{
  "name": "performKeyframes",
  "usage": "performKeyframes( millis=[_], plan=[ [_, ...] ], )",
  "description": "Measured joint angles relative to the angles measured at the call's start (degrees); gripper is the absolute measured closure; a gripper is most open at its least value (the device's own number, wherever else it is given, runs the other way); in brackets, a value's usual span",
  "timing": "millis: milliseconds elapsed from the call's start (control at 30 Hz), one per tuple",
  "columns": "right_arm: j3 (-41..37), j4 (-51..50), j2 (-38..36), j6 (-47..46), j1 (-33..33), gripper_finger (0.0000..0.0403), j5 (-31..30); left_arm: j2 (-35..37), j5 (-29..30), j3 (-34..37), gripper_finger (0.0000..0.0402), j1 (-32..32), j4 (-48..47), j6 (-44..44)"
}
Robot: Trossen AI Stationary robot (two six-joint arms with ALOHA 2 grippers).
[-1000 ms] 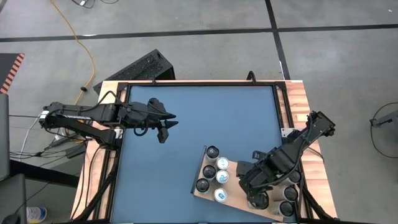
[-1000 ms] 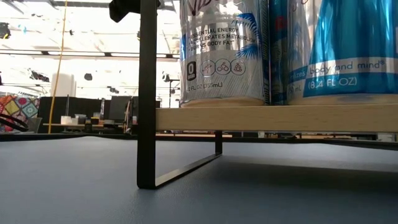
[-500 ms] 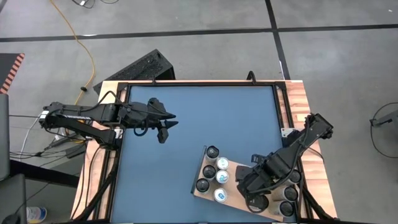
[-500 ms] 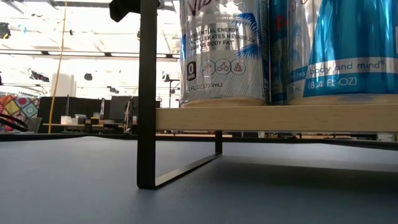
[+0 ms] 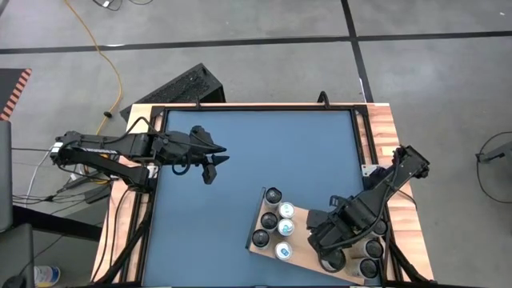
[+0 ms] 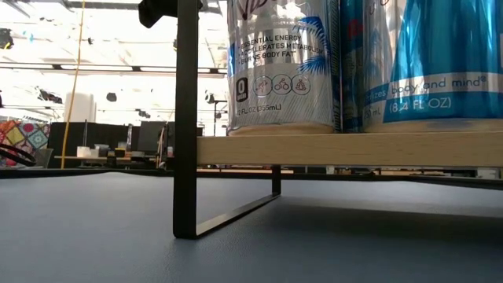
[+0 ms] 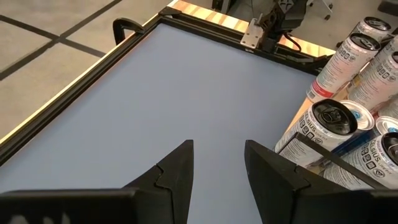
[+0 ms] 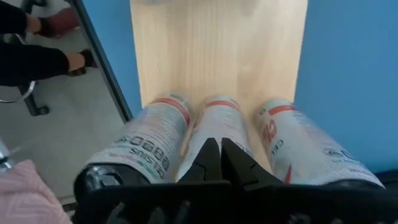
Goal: Place canned beverage on shelf
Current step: Adjust the white pink soda can on the shelf, then return to Home Position
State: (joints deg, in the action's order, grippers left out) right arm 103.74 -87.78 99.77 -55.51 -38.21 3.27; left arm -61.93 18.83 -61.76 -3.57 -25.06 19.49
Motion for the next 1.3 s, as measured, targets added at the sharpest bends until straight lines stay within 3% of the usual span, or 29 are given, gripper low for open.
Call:
performKeyframes(
  millis=[200, 400, 667, 833, 1100, 1200, 1300],
  plan=[
    [0.1, 2.2, -0.2, 0.0, 1.2, 0.0403, -1.5, 0.0, 0.0, 0.0, 0.0274, 0.0, 0.1, 0.3],
    [6.3, 4.5, -0.4, 3.6, 2.4, 0.0403, -10.3, 0.0, -1.0, 0.0, 0.0274, 0.0, 2.6, 7.1],
    [21.4, 6.9, -0.4, 16.0, 2.5, 0.0403, -27.8, 3.3, -18.8, 0.0, 0.0274, 0.0, 15.5, 10.2],
    [27.1, 8.4, -0.7, 16.7, 2.5, 0.0403, -27.4, 7.1, -24.3, 0.0, 0.0274, 0.0, 19.1, 10.0],
    [27.2, 16.8, -0.5, 17.6, 0.9, 0.0403, -27.2, 14.3, -24.2, 0.0, 0.0274, 0.0, 22.5, 11.5],
    [27.2, 21.8, -0.7, 22.8, 1.2, 0.0403, -27.2, 17.6, -24.6, 0.0, 0.0274, 0.0, 28.1, 12.2],
    [27.3, 23.1, -1.5, 35.2, 2.5, 0.0403, -27.4, 20.7, -24.6, 0.0, 0.0274, 0.0, 31.3, 10.1]
  ],
)
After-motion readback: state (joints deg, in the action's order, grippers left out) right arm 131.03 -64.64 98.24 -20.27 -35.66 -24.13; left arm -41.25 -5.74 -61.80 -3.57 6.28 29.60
